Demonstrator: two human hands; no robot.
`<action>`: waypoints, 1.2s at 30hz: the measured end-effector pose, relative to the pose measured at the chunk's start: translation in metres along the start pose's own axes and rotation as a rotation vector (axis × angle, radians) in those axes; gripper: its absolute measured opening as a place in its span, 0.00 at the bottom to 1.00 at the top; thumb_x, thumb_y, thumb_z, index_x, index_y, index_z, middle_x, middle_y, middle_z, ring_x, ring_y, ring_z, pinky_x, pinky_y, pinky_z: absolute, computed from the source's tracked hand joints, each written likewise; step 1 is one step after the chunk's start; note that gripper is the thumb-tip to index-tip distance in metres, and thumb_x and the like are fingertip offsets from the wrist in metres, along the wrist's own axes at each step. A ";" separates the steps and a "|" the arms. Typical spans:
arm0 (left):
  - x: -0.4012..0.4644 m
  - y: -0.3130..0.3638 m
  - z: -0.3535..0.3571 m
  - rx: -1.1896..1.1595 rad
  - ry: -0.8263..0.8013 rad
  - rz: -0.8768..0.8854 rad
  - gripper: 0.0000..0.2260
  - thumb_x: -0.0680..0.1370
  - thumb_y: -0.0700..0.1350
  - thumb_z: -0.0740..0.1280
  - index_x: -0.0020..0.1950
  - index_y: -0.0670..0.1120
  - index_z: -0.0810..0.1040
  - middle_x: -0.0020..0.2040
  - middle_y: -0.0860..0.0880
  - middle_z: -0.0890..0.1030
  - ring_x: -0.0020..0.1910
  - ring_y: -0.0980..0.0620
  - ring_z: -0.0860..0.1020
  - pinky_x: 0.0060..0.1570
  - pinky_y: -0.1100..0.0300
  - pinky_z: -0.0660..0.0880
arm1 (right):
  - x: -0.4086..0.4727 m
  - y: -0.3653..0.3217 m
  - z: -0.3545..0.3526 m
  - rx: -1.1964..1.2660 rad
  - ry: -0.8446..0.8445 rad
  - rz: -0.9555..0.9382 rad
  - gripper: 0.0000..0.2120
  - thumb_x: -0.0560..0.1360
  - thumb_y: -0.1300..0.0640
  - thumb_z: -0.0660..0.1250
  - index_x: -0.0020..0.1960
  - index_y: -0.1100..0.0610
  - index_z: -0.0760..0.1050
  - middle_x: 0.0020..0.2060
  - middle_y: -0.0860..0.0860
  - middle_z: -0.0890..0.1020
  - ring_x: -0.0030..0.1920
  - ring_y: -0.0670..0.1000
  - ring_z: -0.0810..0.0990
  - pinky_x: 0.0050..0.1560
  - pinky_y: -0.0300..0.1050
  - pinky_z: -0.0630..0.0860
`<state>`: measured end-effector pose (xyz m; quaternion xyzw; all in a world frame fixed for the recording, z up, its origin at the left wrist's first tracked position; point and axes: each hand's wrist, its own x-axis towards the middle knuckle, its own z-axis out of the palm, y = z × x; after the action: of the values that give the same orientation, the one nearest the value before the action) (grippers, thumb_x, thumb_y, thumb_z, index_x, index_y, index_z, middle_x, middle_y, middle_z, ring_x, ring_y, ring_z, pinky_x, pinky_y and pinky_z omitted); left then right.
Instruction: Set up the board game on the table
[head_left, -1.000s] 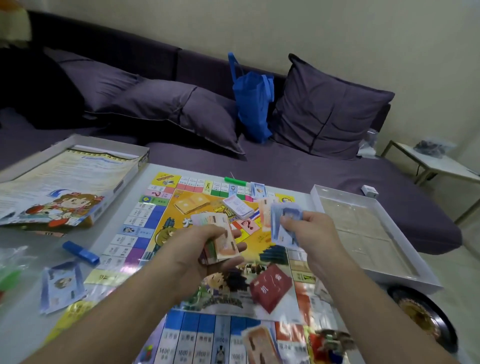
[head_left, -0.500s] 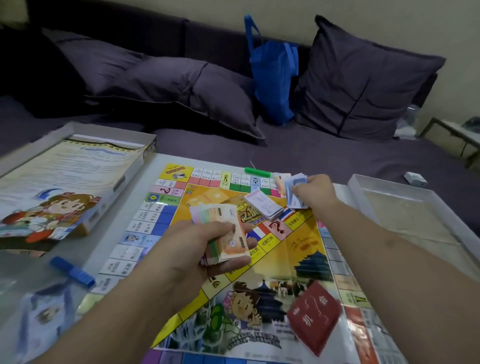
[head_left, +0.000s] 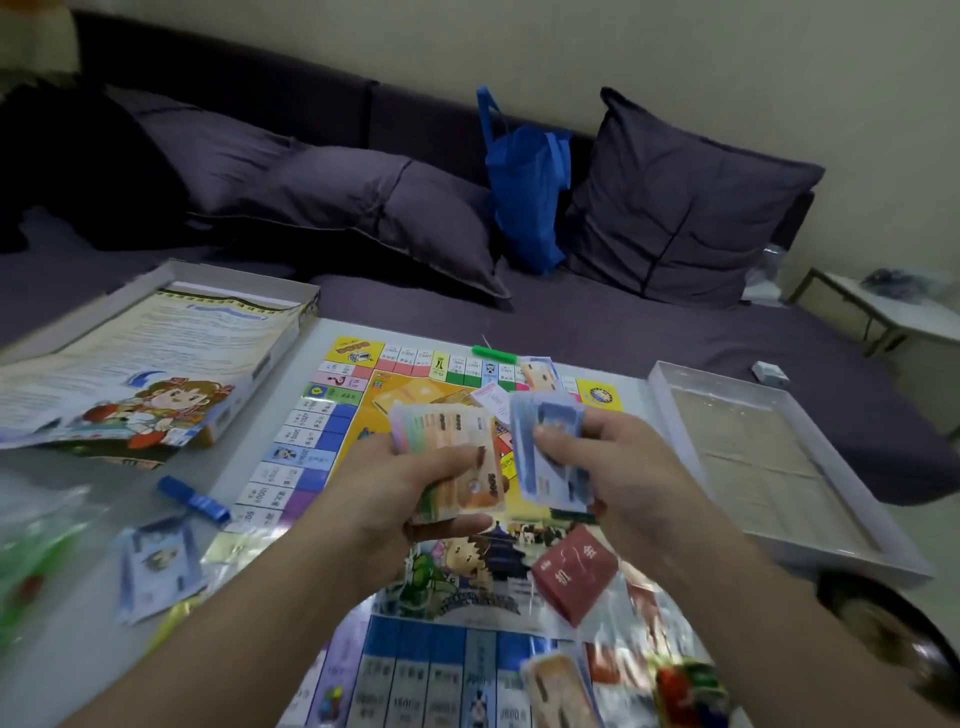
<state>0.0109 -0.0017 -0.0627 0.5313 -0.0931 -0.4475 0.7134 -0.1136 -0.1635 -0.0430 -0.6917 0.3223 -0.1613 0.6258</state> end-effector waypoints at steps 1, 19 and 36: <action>-0.008 -0.001 -0.001 0.002 0.009 0.004 0.12 0.76 0.36 0.74 0.58 0.35 0.80 0.47 0.37 0.87 0.44 0.39 0.88 0.33 0.49 0.85 | -0.015 0.003 0.007 0.023 0.002 0.003 0.04 0.78 0.58 0.73 0.47 0.55 0.87 0.48 0.61 0.87 0.49 0.63 0.86 0.55 0.61 0.82; -0.102 -0.015 -0.053 0.027 0.106 -0.027 0.13 0.77 0.36 0.74 0.60 0.36 0.79 0.48 0.38 0.88 0.46 0.38 0.88 0.38 0.46 0.86 | -0.093 0.016 0.080 -0.106 0.063 -0.067 0.06 0.80 0.60 0.73 0.47 0.51 0.87 0.40 0.51 0.89 0.43 0.55 0.88 0.47 0.57 0.85; -0.099 -0.014 -0.081 -0.048 0.173 -0.044 0.13 0.75 0.39 0.77 0.58 0.41 0.82 0.47 0.40 0.88 0.44 0.41 0.88 0.34 0.50 0.85 | -0.082 0.020 0.114 -0.083 -0.018 -0.001 0.04 0.79 0.61 0.73 0.50 0.55 0.87 0.41 0.54 0.88 0.44 0.55 0.88 0.41 0.54 0.83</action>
<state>-0.0047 0.1256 -0.0747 0.5523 -0.0087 -0.4175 0.7215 -0.1076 -0.0242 -0.0663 -0.7186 0.3228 -0.1418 0.5994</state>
